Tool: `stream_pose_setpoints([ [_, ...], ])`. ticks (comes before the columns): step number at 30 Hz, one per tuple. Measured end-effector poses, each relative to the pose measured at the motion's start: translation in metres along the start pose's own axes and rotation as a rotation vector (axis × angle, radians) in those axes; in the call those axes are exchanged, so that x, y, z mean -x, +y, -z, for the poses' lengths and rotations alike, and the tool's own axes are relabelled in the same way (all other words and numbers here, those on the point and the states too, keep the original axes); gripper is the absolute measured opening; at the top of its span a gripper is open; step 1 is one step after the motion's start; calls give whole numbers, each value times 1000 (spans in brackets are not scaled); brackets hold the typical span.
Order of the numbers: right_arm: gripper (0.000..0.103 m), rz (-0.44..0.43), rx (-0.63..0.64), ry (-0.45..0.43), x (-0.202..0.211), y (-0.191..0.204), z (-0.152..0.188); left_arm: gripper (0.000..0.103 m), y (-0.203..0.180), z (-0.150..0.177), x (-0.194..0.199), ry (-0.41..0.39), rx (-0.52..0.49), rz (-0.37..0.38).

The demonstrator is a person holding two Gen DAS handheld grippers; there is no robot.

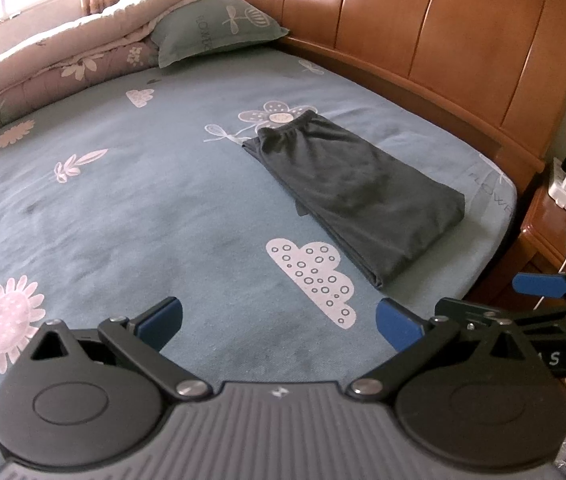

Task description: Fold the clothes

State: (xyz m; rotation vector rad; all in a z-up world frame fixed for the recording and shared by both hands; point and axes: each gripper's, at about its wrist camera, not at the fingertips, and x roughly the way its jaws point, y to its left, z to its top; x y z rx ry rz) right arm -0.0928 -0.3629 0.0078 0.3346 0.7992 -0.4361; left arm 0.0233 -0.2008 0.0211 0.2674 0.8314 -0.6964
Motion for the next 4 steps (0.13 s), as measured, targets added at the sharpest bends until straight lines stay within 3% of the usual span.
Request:
stream_pose_setpoints([
  [4,103,0,-1,0,0,0,0,102,0,-1,0,2,0,2],
])
